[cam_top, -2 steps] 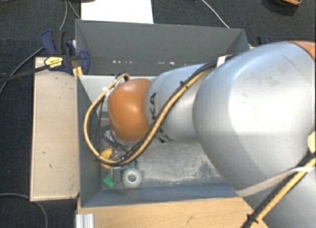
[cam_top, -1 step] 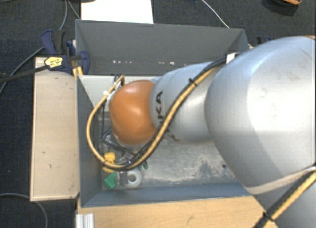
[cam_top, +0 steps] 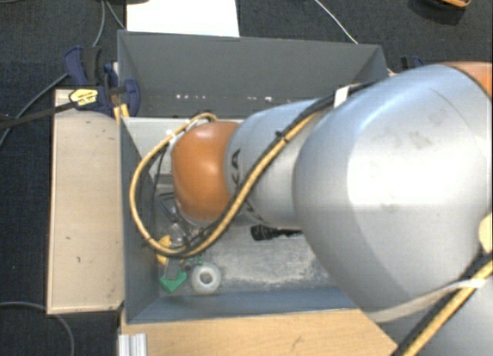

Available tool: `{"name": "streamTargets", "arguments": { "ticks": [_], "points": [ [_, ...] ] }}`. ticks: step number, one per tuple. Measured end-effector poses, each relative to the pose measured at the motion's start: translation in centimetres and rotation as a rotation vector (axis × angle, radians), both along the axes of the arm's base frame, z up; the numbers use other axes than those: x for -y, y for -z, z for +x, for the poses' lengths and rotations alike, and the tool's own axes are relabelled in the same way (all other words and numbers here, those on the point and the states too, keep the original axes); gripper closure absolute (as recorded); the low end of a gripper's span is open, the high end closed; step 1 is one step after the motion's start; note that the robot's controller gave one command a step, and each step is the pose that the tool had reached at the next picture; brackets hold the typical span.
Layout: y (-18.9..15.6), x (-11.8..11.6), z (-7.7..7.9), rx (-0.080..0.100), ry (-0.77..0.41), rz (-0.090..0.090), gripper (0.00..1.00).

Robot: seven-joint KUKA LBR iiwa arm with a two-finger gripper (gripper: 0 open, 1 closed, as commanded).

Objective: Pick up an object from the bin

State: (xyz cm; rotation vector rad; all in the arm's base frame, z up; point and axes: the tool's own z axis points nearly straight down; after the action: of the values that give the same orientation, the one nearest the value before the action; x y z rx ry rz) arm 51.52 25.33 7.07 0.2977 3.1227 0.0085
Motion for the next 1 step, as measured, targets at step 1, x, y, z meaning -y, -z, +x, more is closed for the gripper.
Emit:
{"name": "streamTargets", "arguments": {
  "ticks": [1],
  "points": [
    [-0.02, -0.22, 2.05, 0.002, -0.405, -0.003, 1.0]
  ]
}}
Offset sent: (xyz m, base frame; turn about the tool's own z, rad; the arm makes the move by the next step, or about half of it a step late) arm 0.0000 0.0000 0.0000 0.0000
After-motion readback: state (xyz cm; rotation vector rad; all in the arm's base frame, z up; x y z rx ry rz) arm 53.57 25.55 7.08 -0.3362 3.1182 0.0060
